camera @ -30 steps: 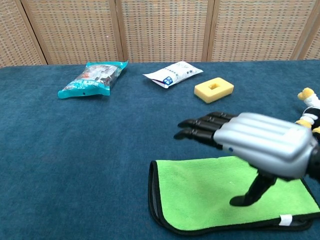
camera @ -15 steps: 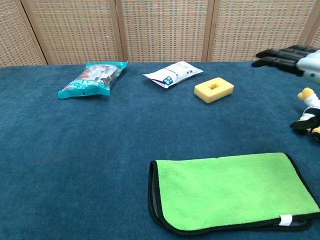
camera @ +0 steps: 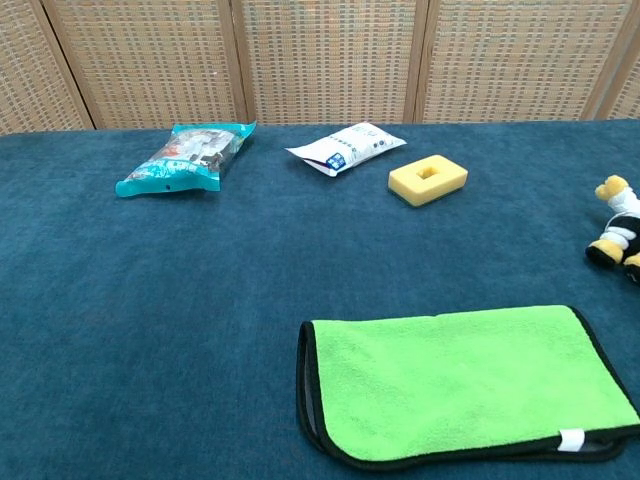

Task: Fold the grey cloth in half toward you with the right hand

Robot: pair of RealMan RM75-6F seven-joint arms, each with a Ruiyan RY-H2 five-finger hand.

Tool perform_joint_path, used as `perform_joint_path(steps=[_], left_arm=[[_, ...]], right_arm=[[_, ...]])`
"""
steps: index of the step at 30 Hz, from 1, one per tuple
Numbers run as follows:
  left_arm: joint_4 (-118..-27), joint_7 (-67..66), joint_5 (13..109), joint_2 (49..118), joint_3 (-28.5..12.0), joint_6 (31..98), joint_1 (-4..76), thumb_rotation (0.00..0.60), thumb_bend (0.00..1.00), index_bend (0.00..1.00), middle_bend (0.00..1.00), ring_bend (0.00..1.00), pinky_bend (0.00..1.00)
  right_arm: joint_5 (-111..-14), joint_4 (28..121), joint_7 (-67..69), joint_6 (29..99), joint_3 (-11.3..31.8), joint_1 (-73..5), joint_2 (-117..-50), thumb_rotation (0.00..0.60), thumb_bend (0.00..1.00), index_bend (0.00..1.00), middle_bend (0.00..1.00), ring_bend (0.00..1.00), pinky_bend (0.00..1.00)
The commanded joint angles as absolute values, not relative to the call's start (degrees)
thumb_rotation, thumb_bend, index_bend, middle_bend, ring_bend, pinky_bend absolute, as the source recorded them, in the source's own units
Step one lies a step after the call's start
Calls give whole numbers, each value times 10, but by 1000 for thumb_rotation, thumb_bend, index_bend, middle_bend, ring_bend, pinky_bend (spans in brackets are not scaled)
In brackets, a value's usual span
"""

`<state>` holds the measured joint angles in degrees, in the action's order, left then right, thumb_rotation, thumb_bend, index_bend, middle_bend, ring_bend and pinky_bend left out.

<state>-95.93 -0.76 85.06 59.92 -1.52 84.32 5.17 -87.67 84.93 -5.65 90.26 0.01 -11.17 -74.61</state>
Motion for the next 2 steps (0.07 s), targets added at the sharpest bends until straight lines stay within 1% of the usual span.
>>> perform_joint_path(steps=[1,2], left_arm=[[-959,-6,850,599,-15,846,49,600,161,0,0,0,0],[-959,-7,851,599,-15,848,48,600,161,0,0,0,0]], right_arm=[[-876,867,-49,922,-2,-93,-733,600,0,0,0,0,0],[-876,869,-47,925,0,-91,-731,600,0,0,0,0,0]])
